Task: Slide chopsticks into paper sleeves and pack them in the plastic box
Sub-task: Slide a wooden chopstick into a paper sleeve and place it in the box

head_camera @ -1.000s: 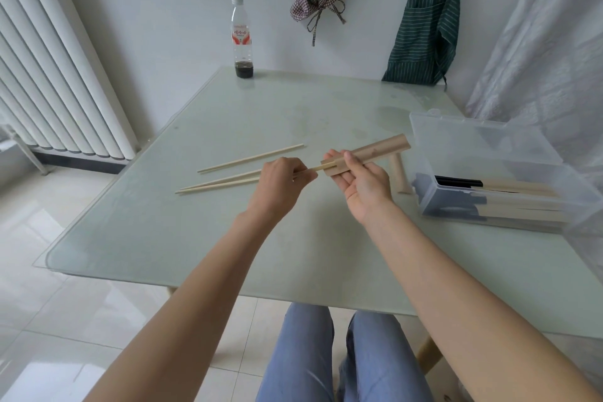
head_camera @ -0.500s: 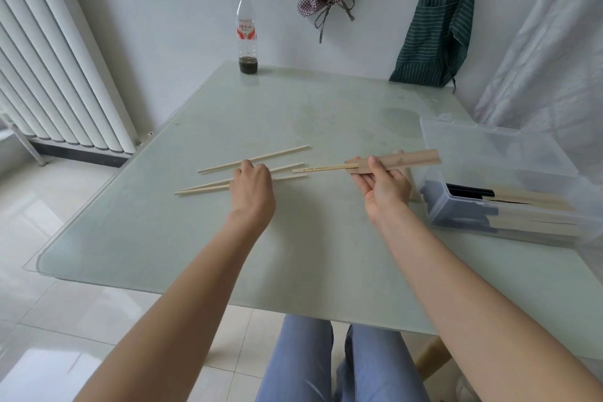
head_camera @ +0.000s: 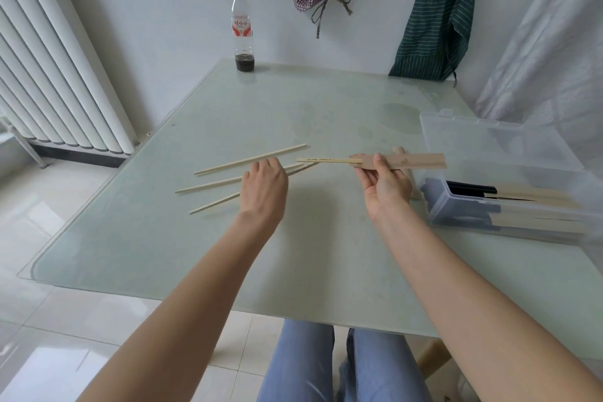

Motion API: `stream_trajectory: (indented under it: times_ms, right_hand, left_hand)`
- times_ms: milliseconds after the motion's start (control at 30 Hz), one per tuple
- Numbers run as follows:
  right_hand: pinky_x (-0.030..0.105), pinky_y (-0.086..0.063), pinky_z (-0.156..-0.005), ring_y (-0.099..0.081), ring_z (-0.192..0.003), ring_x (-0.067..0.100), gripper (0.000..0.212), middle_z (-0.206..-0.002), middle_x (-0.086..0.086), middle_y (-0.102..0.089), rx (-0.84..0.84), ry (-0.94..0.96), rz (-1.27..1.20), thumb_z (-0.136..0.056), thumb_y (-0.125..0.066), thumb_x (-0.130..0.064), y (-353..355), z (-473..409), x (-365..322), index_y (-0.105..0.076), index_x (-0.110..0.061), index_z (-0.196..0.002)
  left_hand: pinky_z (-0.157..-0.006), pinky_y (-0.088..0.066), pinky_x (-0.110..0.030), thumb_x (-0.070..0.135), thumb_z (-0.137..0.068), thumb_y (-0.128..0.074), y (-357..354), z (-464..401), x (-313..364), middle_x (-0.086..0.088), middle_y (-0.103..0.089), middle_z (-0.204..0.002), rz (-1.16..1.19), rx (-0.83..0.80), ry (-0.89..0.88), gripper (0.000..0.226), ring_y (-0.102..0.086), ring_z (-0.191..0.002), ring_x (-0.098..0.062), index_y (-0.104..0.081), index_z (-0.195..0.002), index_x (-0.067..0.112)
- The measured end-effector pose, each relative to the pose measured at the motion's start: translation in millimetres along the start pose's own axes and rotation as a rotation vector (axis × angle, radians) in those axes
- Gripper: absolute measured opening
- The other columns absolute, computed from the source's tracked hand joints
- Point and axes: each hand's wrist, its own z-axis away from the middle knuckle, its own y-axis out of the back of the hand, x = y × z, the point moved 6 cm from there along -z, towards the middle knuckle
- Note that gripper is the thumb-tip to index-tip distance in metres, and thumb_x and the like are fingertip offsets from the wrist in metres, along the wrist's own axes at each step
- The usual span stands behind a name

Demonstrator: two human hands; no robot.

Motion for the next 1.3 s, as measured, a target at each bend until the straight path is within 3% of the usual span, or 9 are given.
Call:
stream_trajectory:
  times_ms: [133, 367, 500, 667, 767, 867, 1000, 1100, 1300]
  right_hand:
    - [0.049, -0.046, -0.096, -0.059, -0.093, 0.033, 0.026, -0.086, 0.013, -0.056, -0.010, 0.016, -0.031, -0.092, -0.046, 0.010, -8, 3, -6, -0.050, -0.014, -0.083]
    - [0.035, -0.054, -0.084, -0.066, -0.066, 0.014, 0.007, -0.081, 0.008, -0.063, 0.014, 0.078, 0.119, -0.090, -0.057, -0.002, -5, 3, -13, -0.055, -0.008, -0.087]
    - [0.024, -0.050, -0.069, -0.061, -0.065, 0.013, 0.017, -0.077, -0.001, -0.062, 0.053, 0.062, 0.262, -0.089, -0.063, -0.011, 1, 13, -6, -0.053, -0.020, -0.077]
    - [0.026, -0.052, -0.078, -0.064, -0.074, 0.020, 0.030, -0.095, 0.008, -0.063, 0.014, 0.057, 0.208, -0.089, -0.060, -0.003, -2, 24, -8, -0.049, -0.027, -0.076]
    - [0.031, -0.050, -0.088, -0.061, -0.092, 0.027, 0.027, -0.088, 0.005, -0.063, -0.017, 0.059, 0.170, -0.089, -0.058, 0.002, -5, 26, -11, -0.051, -0.025, -0.089]
    - [0.035, -0.049, -0.092, -0.063, -0.099, 0.029, 0.052, -0.104, 0.010, -0.062, -0.054, 0.062, 0.123, -0.090, -0.056, 0.003, -7, 26, -11, -0.041, -0.021, -0.133]
    - [0.034, -0.044, -0.099, -0.060, -0.110, 0.031, 0.022, -0.100, 0.008, -0.063, -0.045, 0.024, 0.180, -0.094, -0.052, -0.003, -4, 28, -12, -0.050, -0.024, -0.089]
    - [0.044, -0.038, -0.102, -0.061, -0.111, 0.029, 0.017, -0.106, 0.005, -0.066, -0.068, 0.007, 0.250, -0.096, -0.050, -0.012, -2, 30, -10, -0.056, -0.028, -0.100]
    - [0.044, -0.055, -0.077, -0.063, -0.081, 0.029, 0.024, -0.089, 0.015, -0.063, -0.151, -0.028, 0.182, -0.097, -0.046, -0.005, -9, 34, -6, -0.053, -0.017, -0.078]
  left_hand:
    - [-0.078, -0.030, -0.030, -0.007, -0.084, -0.043, 4, 5, 21, -0.011, -0.048, -0.115, -0.041, 0.049, -0.131, 0.034, -0.043, -0.106, -0.029, -0.044, -0.116, 0.007]
    - [-0.078, -0.023, -0.034, -0.003, -0.087, -0.039, 32, 15, 14, -0.004, -0.052, -0.107, 0.096, 0.201, -0.051, 0.040, -0.041, -0.103, -0.027, -0.049, -0.117, 0.022]
    - [-0.070, -0.028, -0.028, -0.003, -0.090, -0.035, 57, 19, 13, -0.004, -0.050, -0.095, 0.601, 0.376, 0.014, 0.034, -0.048, -0.087, -0.026, -0.048, -0.113, 0.019]
    - [-0.058, -0.037, -0.019, 0.008, -0.099, -0.028, 70, 22, 18, -0.002, -0.062, -0.084, 1.141, 0.441, 0.085, 0.022, -0.050, -0.075, -0.014, -0.043, -0.112, 0.016]
    - [-0.059, -0.040, -0.020, 0.018, -0.101, -0.038, 52, 17, 17, 0.005, -0.064, -0.078, 1.480, 0.345, 0.234, 0.011, -0.048, -0.058, -0.008, -0.046, -0.107, 0.016]
    - [-0.055, -0.039, -0.018, 0.004, -0.097, -0.042, 35, 15, 19, -0.002, -0.065, -0.080, 1.742, 0.229, 0.322, 0.015, -0.049, -0.051, -0.003, -0.057, -0.096, 0.009]
    - [-0.050, -0.037, -0.020, 0.025, -0.103, -0.026, 19, 20, 14, -0.006, -0.071, -0.079, 1.869, 0.143, 0.518, 0.024, -0.055, -0.045, -0.007, -0.041, -0.085, 0.021]
    - [-0.049, -0.043, -0.019, 0.035, -0.103, -0.021, 13, 21, 13, -0.009, -0.071, -0.072, 1.979, 0.111, 0.604, 0.026, -0.059, -0.046, -0.012, -0.034, -0.085, 0.023]
    - [-0.056, -0.050, -0.012, -0.002, -0.095, -0.046, 7, 16, 31, -0.012, -0.065, -0.078, 2.149, 0.003, 0.541, 0.012, -0.057, -0.056, -0.009, -0.044, -0.104, 0.005]
